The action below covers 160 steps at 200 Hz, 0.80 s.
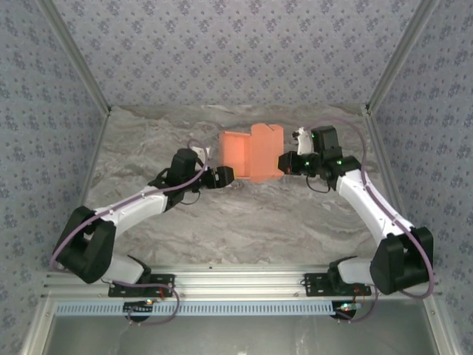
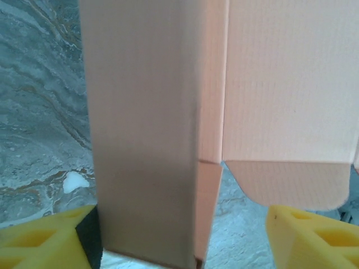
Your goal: Fold the paper box
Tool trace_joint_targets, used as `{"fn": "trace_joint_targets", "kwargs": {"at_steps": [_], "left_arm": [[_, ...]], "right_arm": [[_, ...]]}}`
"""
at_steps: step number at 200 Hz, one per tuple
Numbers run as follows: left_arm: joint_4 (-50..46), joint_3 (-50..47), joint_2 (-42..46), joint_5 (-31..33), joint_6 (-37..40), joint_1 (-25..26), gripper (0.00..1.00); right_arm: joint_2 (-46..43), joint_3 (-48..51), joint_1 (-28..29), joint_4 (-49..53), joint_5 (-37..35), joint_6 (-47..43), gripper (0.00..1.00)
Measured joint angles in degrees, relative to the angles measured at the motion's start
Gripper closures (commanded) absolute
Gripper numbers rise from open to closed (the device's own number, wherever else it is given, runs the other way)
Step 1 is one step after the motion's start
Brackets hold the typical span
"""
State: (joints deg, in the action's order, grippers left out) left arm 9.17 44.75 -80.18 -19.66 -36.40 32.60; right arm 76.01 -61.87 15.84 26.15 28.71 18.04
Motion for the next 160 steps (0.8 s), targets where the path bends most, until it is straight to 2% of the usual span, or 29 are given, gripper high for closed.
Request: {"fn": "trace_joint_targets", "kwargs": {"at_steps": [15, 47, 65, 94, 113, 145, 160], "left_arm": [[-2.1, 0.0, 2.4, 0.0, -0.2, -0.8, 0.01], [-7.1, -0.2, 9.8, 1.3, -0.3, -4.1, 0.01], [-10.4, 0.0, 13.1, 2.6, 3.5, -5.2, 0.01], [-15.7, 2.0, 12.6, 3.0, 9.5, -5.4, 0.01], [-15.5, 1.8, 11.2, 1.6, 9.8, -6.4, 0.01], [-8.9, -2.8, 8.5, -1.9, 7.8, -7.1, 0.01], [-5.6, -5.4, 7.1, -2.9, 6.4, -7.1, 0.01]], "right_arm": [[2.9, -4.6, 0.2, 5.7, -1.8, -6.0, 1.0], [8.9, -13.5, 2.9, 17.0, -8.9, -20.7, 1.0], [10.7, -15.6, 5.7, 21.0, -14.5, -27.9, 1.0], [11.0, -17.2, 10.2, 25.9, -20.6, -40.7, 1.0], [11.0, -18.3, 12.9, 27.6, -24.1, -48.6, 0.98], [12.3, -20.6, 15.8, 30.9, -28.5, -59.0, 0.97], [14.8, -22.3, 16.6, 31.9, -30.5, -61.9, 0.91]]}}
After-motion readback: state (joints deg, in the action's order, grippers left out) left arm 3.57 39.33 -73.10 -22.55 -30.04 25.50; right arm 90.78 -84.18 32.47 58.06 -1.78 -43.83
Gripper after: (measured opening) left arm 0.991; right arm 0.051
